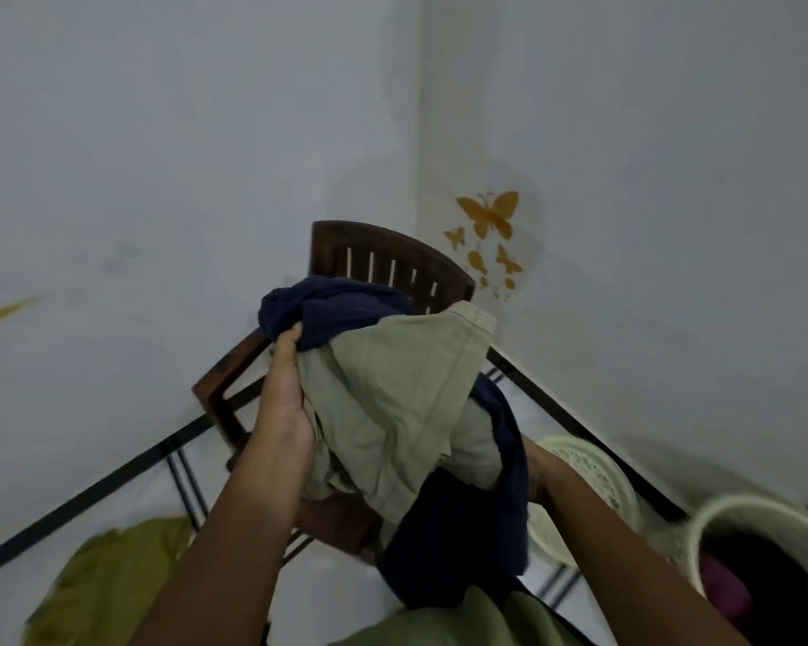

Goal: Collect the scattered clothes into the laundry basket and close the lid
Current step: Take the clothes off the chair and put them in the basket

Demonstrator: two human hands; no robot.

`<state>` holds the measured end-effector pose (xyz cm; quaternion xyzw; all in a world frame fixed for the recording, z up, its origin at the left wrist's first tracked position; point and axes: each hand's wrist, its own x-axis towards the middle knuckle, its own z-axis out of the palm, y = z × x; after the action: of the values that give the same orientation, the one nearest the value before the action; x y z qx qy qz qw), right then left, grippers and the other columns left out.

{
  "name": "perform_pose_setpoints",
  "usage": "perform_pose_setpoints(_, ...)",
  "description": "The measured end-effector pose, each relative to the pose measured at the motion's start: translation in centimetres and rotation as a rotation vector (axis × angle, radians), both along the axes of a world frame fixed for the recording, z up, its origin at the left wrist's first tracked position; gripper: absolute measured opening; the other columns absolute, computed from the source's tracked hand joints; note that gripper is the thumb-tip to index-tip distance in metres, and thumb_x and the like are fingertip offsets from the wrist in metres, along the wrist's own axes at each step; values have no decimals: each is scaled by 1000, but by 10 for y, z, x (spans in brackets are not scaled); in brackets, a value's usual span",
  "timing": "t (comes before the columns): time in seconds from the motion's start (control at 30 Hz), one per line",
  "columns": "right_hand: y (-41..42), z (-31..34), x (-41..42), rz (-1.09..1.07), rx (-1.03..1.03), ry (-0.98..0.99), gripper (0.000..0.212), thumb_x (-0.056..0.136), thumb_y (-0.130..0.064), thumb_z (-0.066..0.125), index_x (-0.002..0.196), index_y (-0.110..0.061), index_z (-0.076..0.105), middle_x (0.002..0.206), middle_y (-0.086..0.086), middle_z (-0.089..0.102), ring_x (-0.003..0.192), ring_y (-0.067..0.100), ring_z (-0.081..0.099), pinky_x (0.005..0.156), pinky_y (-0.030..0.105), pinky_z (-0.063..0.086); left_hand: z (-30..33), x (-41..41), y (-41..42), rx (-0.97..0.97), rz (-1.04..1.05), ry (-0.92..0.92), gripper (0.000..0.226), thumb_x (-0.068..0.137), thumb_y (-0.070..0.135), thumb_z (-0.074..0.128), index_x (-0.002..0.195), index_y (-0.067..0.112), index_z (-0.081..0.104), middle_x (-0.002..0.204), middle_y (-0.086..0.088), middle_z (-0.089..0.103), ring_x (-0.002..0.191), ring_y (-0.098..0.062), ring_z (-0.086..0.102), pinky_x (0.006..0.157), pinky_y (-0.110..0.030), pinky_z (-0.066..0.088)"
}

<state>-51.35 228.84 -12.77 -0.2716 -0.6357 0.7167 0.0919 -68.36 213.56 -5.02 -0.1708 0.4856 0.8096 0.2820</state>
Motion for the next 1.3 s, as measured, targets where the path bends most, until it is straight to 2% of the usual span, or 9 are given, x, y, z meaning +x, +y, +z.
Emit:
perform_pose_setpoints(0.13,21,-9,63,-407,154,-30,42,98,-26,38,134,-8,49,137,18,54,135,28,43,107,38,37,-26,36,38,-21,-185,-33,43,87,43,57,122,18,64,106,-10,72,88,-26,66,74,-34,53)
perform_pose_setpoints(0.27,37,4,127,-731,450,-39,60,89,-22,44,147,-24,28,154,-2,36,140,-1,31,101,5,28,-38,97,108,-108,-436,61,44,86,37,62,127,23,59,121,-13,67,105,-31,65,86,-40,54)
perform_pose_setpoints(0.37,103,22,193,-876,-22,51,37,100,-14,43,137,-9,46,136,29,51,125,40,51,88,12,44,-40,150,161,-147,-643,187,44,90,30,59,133,23,51,115,-7,67,99,-26,65,80,-35,54)
perform_pose_setpoints(0.43,139,27,233,-807,-260,73,43,87,-41,65,118,-11,63,117,19,67,111,32,62,95,35,49,-35,188,192,-154,-790,298,46,91,25,59,135,23,46,117,-3,64,102,-22,64,83,-35,55)
perform_pose_setpoints(0.53,180,22,279,-743,-200,48,84,58,-54,83,129,-17,57,126,9,64,118,27,60,102,44,46,-43,250,248,-160,-1045,458,54,85,27,67,135,28,46,128,3,59,111,-12,59,95,-31,49)
perform_pose_setpoints(0.67,230,4,348,-718,-180,-19,55,88,-33,65,138,-31,42,124,-7,59,105,10,62,76,22,55,-56,325,320,-188,-1211,501,53,85,25,67,136,26,49,132,2,58,113,-13,58,100,-36,48)
perform_pose_setpoints(0.8,289,-16,443,-836,-198,-33,90,65,-53,78,143,-27,42,136,3,57,109,18,64,76,26,53,-74,412,402,-170,-1334,422,48,88,23,64,134,24,52,130,0,60,111,-15,60,90,-26,52)
perform_pose_setpoints(1.13,387,-90,512,-1195,-213,-241,39,79,-20,60,110,-10,36,91,-1,48,77,10,52,51,8,45,-189,469,540,-269,-1496,81,49,82,36,64,130,29,55,124,-7,67,111,-30,64,100,-48,48)
perform_pose_setpoints(1.3,420,-226,496,-1146,-109,-588,24,93,-26,57,108,-19,40,100,-2,50,95,21,52,78,32,41,-334,478,584,-507,-1624,349,60,94,47,43,147,23,29,141,1,46,126,-20,49,104,-38,43)
